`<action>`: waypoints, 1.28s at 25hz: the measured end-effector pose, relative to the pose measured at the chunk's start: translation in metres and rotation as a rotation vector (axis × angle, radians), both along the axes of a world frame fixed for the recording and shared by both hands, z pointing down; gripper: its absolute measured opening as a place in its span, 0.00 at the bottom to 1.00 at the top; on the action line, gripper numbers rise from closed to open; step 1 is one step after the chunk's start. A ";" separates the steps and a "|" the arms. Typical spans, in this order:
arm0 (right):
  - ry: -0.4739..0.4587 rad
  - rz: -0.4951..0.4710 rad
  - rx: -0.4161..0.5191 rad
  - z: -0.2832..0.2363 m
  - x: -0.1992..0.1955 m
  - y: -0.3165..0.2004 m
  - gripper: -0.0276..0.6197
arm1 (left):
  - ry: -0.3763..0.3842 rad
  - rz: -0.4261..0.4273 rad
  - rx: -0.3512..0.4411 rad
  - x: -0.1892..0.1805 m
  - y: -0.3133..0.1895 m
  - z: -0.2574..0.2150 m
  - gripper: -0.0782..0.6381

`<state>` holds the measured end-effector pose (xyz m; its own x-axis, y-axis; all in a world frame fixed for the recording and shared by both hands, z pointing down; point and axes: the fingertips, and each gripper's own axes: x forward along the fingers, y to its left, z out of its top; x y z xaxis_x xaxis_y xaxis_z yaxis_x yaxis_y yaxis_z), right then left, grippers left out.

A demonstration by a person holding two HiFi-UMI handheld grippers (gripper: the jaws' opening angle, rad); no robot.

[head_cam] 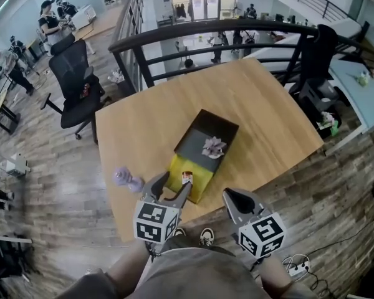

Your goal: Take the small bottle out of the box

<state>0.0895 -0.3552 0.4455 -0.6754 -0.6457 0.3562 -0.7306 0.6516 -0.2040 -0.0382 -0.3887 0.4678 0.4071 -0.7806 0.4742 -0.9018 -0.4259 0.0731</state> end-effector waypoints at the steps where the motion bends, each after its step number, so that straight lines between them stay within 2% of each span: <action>1: 0.007 0.000 -0.009 0.004 -0.001 -0.003 0.07 | 0.009 -0.003 -0.032 -0.001 -0.004 0.011 0.47; 5: 0.082 -0.010 -0.007 0.026 -0.010 -0.015 0.07 | 0.034 -0.029 -0.128 -0.006 -0.019 0.051 0.47; 14: 0.069 0.005 -0.137 0.081 -0.020 -0.039 0.07 | 0.014 -0.066 -0.335 -0.014 -0.046 0.140 0.47; 23: 0.086 0.014 -0.215 0.117 -0.022 -0.041 0.07 | -0.042 -0.078 -0.540 -0.014 -0.051 0.217 0.48; 26: 0.093 0.019 -0.230 0.126 -0.020 -0.042 0.07 | -0.052 -0.070 -0.578 -0.010 -0.052 0.233 0.48; 29: 0.097 0.029 -0.241 0.132 -0.016 -0.043 0.07 | -0.100 -0.035 -0.604 -0.002 -0.054 0.243 0.48; 32: 0.098 0.039 -0.250 0.139 -0.011 -0.043 0.07 | -0.164 -0.007 -0.588 0.002 -0.064 0.250 0.48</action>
